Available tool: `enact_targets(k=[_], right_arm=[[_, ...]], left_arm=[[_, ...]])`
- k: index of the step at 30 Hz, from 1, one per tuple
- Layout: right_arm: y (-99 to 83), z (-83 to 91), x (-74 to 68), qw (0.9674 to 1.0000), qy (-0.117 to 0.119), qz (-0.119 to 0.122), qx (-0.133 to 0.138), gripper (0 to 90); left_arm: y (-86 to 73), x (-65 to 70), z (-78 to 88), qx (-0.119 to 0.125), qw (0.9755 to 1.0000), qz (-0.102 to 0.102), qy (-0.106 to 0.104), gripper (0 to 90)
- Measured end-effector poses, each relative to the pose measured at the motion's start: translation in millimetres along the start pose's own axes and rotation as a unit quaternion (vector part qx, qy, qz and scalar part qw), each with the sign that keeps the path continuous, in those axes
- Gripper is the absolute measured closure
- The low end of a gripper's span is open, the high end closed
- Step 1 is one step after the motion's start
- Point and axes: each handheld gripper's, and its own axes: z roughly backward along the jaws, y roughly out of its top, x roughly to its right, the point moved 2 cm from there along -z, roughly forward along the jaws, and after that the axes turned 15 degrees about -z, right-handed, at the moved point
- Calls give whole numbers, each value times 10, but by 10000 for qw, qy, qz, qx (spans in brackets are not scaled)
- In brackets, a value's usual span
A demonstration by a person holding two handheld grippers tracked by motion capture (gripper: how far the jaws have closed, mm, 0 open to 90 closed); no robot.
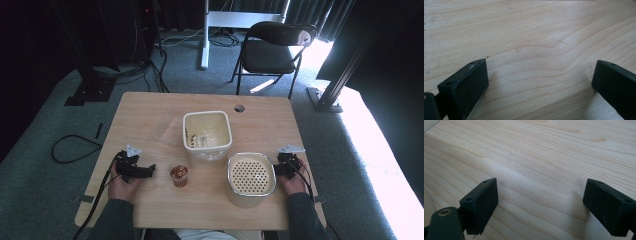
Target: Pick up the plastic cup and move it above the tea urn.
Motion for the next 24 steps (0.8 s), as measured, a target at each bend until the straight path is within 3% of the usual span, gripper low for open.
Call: enact_targets(k=[10,15,17,24], right_arm=[[0,0,-1,10000,-3,0,0,123],[0,0,-2,10000,-7,-7,0,123],[-1,1,-3,10000,-16,-11,0,123],[-1,1,-4,10000,-20,-17,2,123]], left_arm=[[-26,-18,22,58,10000,-44,-45,32],[-42,-32,50,126,9999,34,61,104],[-51,-52,63,221,9997,19,49,201],[-27,-87,64,123,9999,-45,-23,230]])
